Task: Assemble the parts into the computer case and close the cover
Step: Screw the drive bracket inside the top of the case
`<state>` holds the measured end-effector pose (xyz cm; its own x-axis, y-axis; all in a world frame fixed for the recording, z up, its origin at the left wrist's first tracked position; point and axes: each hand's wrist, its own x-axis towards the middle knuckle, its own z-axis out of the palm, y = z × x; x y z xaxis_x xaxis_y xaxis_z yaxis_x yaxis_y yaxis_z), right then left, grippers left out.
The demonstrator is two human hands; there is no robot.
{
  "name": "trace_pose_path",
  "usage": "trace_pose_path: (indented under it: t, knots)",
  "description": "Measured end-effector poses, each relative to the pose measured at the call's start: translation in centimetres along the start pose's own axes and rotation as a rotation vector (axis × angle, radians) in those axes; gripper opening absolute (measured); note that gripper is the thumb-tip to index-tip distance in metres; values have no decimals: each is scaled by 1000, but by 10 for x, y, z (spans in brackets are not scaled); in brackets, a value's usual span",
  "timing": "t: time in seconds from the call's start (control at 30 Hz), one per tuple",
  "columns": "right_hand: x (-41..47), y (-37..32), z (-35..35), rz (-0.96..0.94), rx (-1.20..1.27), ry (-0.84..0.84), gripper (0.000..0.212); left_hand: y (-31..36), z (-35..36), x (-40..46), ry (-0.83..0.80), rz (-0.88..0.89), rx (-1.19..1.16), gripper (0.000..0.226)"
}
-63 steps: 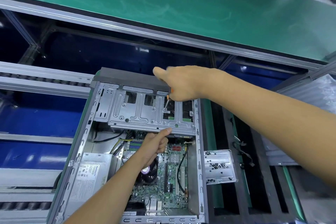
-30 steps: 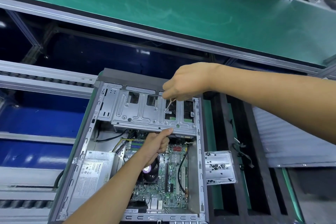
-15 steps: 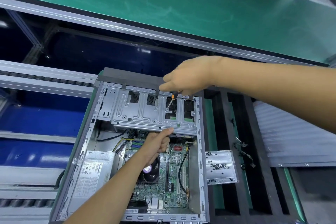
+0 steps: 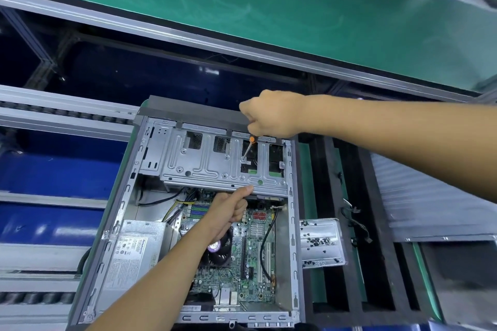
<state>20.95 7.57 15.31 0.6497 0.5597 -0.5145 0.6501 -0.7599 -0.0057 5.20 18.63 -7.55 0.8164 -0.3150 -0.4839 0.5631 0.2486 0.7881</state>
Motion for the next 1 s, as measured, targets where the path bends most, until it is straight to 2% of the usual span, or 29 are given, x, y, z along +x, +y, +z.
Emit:
trace_pose_path:
  t: [0.07,0.13,0.2,0.3,0.4,0.47,0.53,0.6,0.73,0.77,0.87,0.9,0.93,1.0]
  knots:
    - [-1,-7,-1,53,19,-51,16,1,0,0,4,5,-4,58]
    - [-3,-8,-6,26,8,-75,19,0,0,0,0,8,-7,57]
    - [-6,-8,-14,-69,-42,-91,35,1,0,0,-3,9,-1,58]
    - [-5,-9,-23,-287,-404,-87,52,0,0,0,-6,16,-5,55]
    - [0,-6,-29,-427,-597,-106,48,0,0,1,-20,17,-2,53]
    - [2,-5,-26,-411,-496,-98,33,-1,0,1,-18,14,4,54]
    - [3,-5,-20,-285,-232,-48,7,-4,-1,3,-5,13,7,56]
    - [5,-9,-15,-169,-72,-8,15,-4,-1,3,10,8,13,57]
    - [7,-17,-12,-19,-20,-89,10,-5,-1,4,13,4,8,55]
    - [8,-17,-13,-33,4,-107,9,-5,-1,4,11,0,0,54]
    - [9,-16,-17,-160,-11,-86,23,-3,1,4,1,-10,-3,50]
    - [9,-16,-19,-201,-35,-80,24,-1,1,2,-2,-7,-15,37]
    - [8,-17,-19,-231,-40,-86,25,-2,1,4,16,-3,-27,59]
    - [7,-14,-18,-272,-34,-105,27,-2,1,4,15,-12,-29,50]
